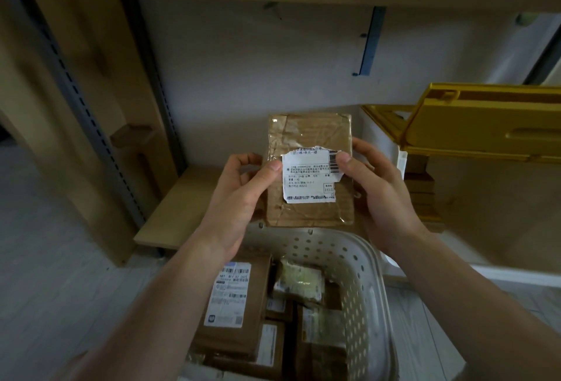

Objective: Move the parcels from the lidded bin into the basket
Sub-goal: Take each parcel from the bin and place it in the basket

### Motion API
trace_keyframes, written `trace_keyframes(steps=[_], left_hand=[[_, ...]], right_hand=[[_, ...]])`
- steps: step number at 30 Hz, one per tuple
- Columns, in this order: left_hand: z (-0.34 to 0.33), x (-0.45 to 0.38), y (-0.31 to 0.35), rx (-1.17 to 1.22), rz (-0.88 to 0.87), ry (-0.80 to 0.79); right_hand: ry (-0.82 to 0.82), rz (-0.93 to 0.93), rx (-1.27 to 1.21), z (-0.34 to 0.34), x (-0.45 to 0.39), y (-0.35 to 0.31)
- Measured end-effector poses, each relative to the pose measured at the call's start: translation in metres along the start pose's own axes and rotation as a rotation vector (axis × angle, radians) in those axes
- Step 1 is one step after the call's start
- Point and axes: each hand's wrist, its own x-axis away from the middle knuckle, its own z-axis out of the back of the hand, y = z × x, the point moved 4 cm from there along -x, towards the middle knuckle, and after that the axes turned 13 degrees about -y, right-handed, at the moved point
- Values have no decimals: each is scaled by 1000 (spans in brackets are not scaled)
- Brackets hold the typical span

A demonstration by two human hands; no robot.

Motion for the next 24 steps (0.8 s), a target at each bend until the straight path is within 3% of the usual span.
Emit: trace_keyframes(steps=[6,12,17,24], left_hand=[[8,4,-21,-56,126,5],[0,14,-62,-68,327,26],[-4,16,-105,-10,554,74],[11,12,-127,-233,758,-111]], right_hand=[[-48,-133,207,0,11,23],[-270,-272,813,-2,21,55],[-308,-432,1025,-5,21,90],[-369,-530,1061,15,13,131]])
